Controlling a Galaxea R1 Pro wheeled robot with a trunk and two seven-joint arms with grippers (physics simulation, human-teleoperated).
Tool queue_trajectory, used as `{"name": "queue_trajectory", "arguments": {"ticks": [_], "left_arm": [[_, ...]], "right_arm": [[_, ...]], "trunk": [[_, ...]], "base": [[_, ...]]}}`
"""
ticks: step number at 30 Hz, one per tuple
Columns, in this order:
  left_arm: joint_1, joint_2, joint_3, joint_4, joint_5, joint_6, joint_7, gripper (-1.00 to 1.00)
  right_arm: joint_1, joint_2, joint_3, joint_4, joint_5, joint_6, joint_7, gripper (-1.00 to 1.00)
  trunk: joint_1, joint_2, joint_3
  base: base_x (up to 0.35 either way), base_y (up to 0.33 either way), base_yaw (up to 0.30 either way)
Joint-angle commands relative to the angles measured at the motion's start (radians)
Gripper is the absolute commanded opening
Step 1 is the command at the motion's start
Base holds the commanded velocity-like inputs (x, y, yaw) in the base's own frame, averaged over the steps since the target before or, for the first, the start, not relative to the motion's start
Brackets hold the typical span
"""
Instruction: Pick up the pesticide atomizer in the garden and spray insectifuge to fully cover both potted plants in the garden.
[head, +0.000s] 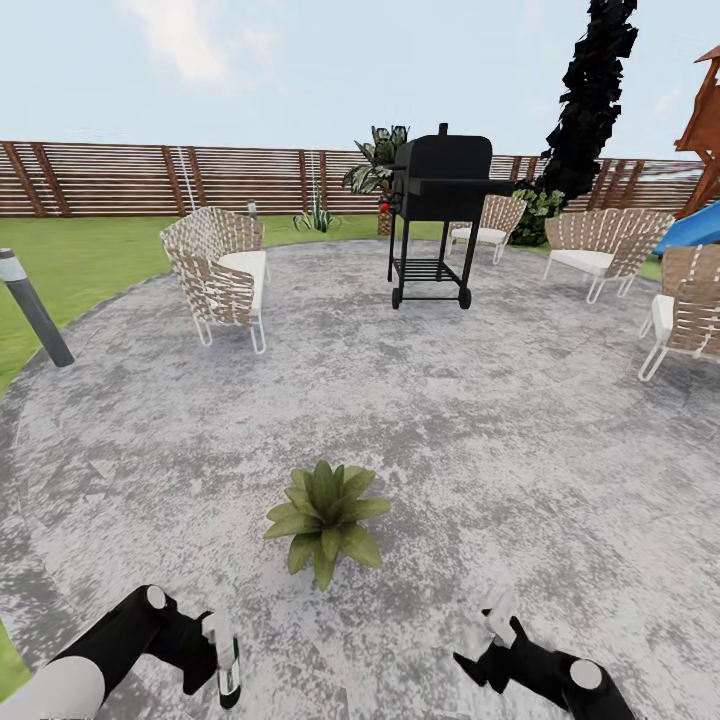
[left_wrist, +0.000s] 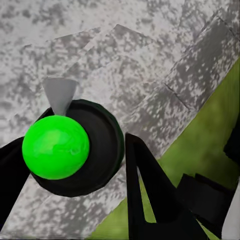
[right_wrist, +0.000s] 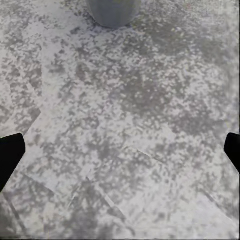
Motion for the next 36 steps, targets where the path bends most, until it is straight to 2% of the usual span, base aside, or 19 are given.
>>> {"name": "queue_trajectory", "arguments": {"ticks": [1, 2, 3, 5, 9, 12, 17, 18, 25, 30, 36], "left_arm": [[-0.001, -0.001, 0.001, -0.001, -0.002, 0.025, 0.003, -1.0], [-0.002, -0.002, 0.002, -0.002, -0.002, 0.063, 0.007, -1.0], [-0.026, -0.007, 0.003, -0.006, 0.026, 0.395, 0.002, -1.0], [-0.056, -0.008, 0.002, -0.005, 0.082, 0.445, 0.002, -1.0], [-0.08, -0.015, 0.0, -0.007, 0.108, 0.549, 0.004, -1.0], [-0.09, -0.023, -0.002, -0.007, 0.11, 0.579, 0.004, -1.0], [-0.094, -0.032, -0.004, -0.007, 0.105, 0.588, 0.004, -1.0], [-0.084, -0.04, -0.015, -0.107, 0.075, 0.688, 0.019, -1.0], [-0.082, -0.038, -0.016, -0.107, 0.074, 0.687, 0.046, -1.0], [-0.081, -0.039, -0.018, -0.105, 0.075, 0.687, 0.138, -1.0], [-0.081, -0.04, -0.016, -0.104, 0.079, 0.685, 0.147, -1.0]], "right_arm": [[0.0, -0.009, -0.07, 0.031, 0.01, -0.026, 0.004, 1.0], [0.0, -0.015, -0.133, 0.061, 0.01, -0.035, 0.003, 1.0], [0.003, -0.012, -0.453, 0.223, 0.014, -0.044, -0.462, 1.0], [0.003, -0.009, -0.456, 0.262, 0.013, -0.047, -0.571, 1.0], [0.003, -0.006, -0.456, 0.273, 0.013, -0.048, -0.602, 1.0], [0.003, -0.005, -0.456, 0.276, 0.012, -0.048, -0.606, 1.0], [0.003, -0.006, -0.46, 0.275, 0.007, -0.048, -0.608, 1.0], [0.003, -0.006, -0.463, 0.309, 0.008, -0.049, -0.609, 1.0], [0.003, -0.006, -0.463, 0.31, 0.008, -0.049, -0.608, 1.0], [0.003, -0.006, -0.463, 0.31, 0.008, -0.049, -0.609, 1.0], [0.003, -0.006, -0.463, 0.31, 0.008, -0.048, -0.609, 1.0]], "trunk": [[0.0, 0.0, -0.001], [0.0, 0.0, -0.001], [0.0, 0.0, -0.001], [0.0, 0.0, -0.001], [0.0, 0.0, -0.001], [0.0, 0.0, -0.001], [0.0, 0.0, -0.001], [0.0, 0.0, -0.001], [0.0, 0.0, -0.001], [0.0, 0.0, -0.001], [0.0, 0.0, -0.001]], "base": [[0.0, 0.0, 0.0], [0.0, 0.0, 0.0], [0.0, 0.0, 0.0], [0.0, 0.0, 0.0], [0.0, 0.0, 0.0], [0.0, 0.0, 0.0], [0.0, 0.0, -0.013], [0.0, 0.0, -0.001], [0.0, 0.0, -0.008], [0.0, 0.0, -0.205], [0.0, 0.0, -0.036]]}}
